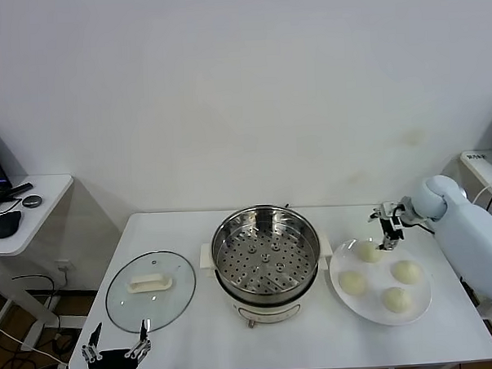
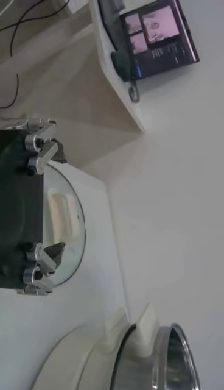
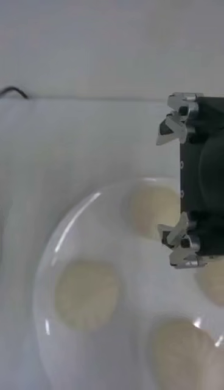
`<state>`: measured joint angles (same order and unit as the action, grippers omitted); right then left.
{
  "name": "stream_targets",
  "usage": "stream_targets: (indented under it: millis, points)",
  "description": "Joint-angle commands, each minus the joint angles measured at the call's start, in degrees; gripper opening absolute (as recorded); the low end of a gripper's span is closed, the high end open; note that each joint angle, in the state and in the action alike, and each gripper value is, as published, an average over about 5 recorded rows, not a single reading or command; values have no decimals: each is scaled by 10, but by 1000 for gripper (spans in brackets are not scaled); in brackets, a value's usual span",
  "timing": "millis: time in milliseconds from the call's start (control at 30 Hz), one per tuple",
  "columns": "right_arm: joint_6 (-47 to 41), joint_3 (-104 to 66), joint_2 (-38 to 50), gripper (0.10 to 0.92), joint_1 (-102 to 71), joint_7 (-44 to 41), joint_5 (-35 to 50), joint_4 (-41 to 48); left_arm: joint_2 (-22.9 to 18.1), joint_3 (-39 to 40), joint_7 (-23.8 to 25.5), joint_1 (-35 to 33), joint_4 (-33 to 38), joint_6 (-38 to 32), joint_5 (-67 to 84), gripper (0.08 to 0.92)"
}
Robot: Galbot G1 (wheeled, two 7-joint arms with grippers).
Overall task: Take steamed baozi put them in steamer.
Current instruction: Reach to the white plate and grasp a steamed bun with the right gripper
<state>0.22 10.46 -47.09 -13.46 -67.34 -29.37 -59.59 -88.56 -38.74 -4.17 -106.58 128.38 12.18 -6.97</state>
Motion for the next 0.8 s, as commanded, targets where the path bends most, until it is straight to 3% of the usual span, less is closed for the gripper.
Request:
stream_targets:
  millis: [33, 800]
  points:
    - [8, 19, -18, 823, 23, -3, -16, 64, 0, 0, 0, -4, 3, 0, -2, 823]
    - [6, -19, -53, 823, -21, 17, -27, 92, 0, 6, -1, -12, 8, 1, -7, 823]
